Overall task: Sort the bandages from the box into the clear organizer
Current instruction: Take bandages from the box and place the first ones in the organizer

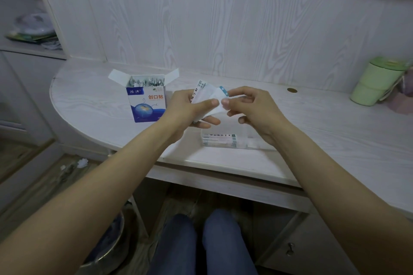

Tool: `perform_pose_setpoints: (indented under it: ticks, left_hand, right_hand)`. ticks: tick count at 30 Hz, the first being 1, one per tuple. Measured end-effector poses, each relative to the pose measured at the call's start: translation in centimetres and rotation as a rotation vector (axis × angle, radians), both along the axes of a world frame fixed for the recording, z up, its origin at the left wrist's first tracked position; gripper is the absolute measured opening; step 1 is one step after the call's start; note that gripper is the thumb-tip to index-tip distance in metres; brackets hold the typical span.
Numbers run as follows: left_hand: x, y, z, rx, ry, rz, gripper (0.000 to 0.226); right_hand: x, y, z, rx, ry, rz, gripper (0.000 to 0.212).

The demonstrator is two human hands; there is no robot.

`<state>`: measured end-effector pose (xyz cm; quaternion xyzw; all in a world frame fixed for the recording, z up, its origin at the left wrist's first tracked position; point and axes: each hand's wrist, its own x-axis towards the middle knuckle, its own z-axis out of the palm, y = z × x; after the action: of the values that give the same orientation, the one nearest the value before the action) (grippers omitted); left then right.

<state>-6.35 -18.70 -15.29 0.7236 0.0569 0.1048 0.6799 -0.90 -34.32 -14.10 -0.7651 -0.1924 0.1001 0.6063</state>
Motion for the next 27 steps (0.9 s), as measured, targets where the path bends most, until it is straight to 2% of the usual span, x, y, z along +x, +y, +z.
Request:
perform_pose_setpoints:
  ticks: [4,8,13,15,18,22,27]
  left_hand:
    - [0.1,-0.3,0.2,-0.077,-0.007,-0.030,0.010]
    - [0.4,0.3,-0.1,-0.081,0.008,0.063,0.013]
    - [0.9,0.7,-0.7,-0.056,-0.042,0.135,0.015]
    - [1.2,0.7,-0.8,-0.059,-0.052,0.152,0.017]
    - [1.5,0.9,-1.1,-0.046,-0.074,0.201,0.014]
    - [1.7,1.2,-1.5,-0.019,-0.048,0.218,0.016]
    - [1.9,1.3,-2.2,0.117,-0.034,0.242,0.021]
  right_hand:
    - [0.1,-0.1,0.0,0.007,-0.044,-0.089,0.010]
    - [0.6,-0.7,-0.4,0.016,-0.057,-0.134,0.004]
    - [1.2,-0.6,-0.9,0.197,0.034,-0.126,0.012]
    - [1.4,-0.5,-1.3,0.185,0.026,-0.128,0.003]
    - [1.8,-0.6,-2.1,0.106,0.006,-0.152,0.013]
    - [2.0,-0.9,-2.7,-0.154,-0.115,-0.189,0.007]
    - [1.5,-0.4,-3.0,-0.414,-0.293,-0.159,0.006]
